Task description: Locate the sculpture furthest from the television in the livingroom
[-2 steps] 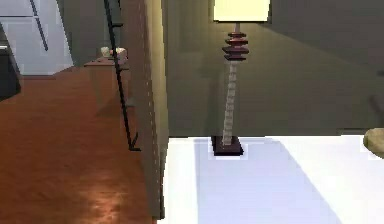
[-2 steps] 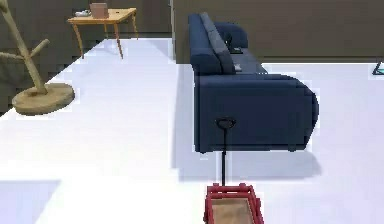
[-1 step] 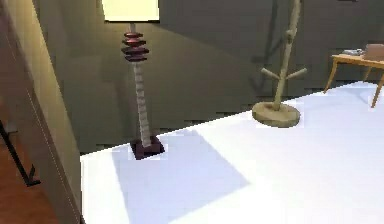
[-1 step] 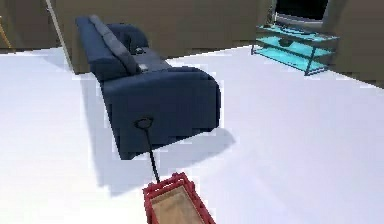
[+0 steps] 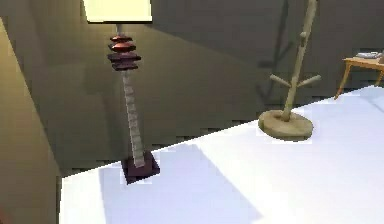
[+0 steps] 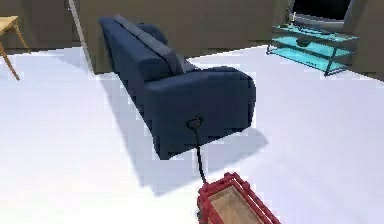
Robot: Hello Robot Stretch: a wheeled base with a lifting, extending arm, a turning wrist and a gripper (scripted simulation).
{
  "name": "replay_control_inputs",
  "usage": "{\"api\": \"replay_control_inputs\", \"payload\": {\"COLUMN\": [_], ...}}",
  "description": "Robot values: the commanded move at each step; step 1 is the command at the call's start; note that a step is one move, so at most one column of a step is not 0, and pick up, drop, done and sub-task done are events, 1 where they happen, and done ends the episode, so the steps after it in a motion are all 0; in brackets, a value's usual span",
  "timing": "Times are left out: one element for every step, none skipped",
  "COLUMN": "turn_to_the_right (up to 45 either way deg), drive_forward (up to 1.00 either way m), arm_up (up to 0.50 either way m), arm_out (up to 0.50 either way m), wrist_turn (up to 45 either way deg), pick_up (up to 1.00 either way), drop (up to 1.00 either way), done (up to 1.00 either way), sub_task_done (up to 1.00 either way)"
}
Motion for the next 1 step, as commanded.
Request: {"api": "replay_control_inputs", "payload": {"turn_to_the_right": [45.0], "drive_forward": [0.00], "arm_up": [0.00], "arm_out": [0.00], "wrist_turn": [0.0], "pick_up": [0.00], "drop": [0.00], "done": [0.00], "sub_task_done": [0.00]}}
